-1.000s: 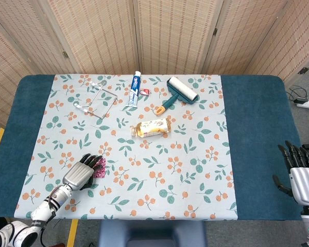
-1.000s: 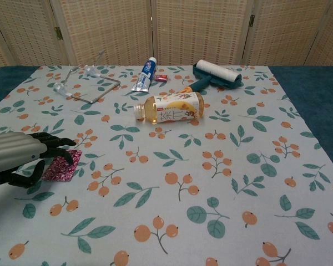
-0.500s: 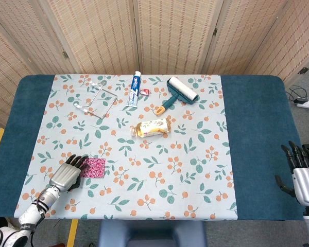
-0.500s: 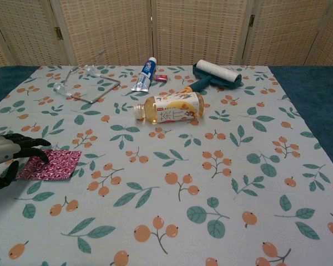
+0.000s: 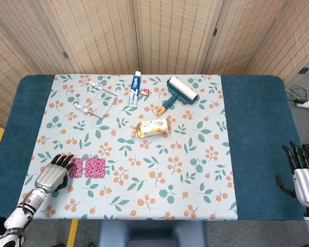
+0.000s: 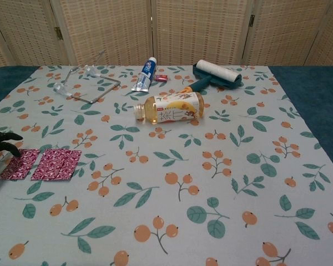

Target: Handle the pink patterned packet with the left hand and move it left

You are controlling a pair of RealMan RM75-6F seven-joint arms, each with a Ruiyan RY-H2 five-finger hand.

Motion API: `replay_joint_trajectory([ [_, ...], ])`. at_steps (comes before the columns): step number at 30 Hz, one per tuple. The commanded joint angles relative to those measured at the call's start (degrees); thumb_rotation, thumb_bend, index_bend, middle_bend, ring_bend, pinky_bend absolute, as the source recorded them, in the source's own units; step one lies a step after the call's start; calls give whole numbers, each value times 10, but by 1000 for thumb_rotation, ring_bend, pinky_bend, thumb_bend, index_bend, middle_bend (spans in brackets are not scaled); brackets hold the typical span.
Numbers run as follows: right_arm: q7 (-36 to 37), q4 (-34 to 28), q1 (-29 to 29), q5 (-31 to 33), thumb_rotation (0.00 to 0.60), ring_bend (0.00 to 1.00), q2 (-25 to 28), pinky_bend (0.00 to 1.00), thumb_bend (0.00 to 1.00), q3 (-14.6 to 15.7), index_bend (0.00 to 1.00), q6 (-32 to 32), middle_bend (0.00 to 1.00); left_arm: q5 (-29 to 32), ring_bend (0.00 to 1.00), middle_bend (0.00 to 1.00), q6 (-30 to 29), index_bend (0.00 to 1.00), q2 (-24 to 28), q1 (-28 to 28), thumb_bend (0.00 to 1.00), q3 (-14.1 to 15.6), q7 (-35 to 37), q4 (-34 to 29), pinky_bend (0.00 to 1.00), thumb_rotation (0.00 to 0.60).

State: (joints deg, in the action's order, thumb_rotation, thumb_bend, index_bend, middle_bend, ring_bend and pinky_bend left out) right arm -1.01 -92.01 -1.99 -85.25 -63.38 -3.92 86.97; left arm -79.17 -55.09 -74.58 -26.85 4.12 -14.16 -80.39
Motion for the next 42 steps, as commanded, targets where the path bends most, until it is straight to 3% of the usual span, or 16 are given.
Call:
replay_joint_trajectory([
  [1, 0, 0, -1, 0, 600, 0, 1, 0, 365, 0, 0, -1, 0, -10, 0, 0, -2, 202, -1, -4, 934, -2, -4, -13, 0, 388],
  [18, 13, 11, 3, 2, 600, 0, -1, 0, 365, 2, 0, -2, 0, 0, 0, 0, 30, 187, -33, -40, 934, -18, -71, -54, 0, 387],
  [34, 22, 20, 6, -1, 600, 0, -5, 0, 365, 2, 0, 1, 0, 3, 0, 0, 8, 177, -15, -14, 929, 12, -101, -84, 0, 387],
  [42, 25, 22, 9, -2, 600, 0, -4, 0, 365, 3, 0, 5, 0, 23, 0, 0, 26, 181, -24, -23, 927, 6, -112, -72, 0, 388],
])
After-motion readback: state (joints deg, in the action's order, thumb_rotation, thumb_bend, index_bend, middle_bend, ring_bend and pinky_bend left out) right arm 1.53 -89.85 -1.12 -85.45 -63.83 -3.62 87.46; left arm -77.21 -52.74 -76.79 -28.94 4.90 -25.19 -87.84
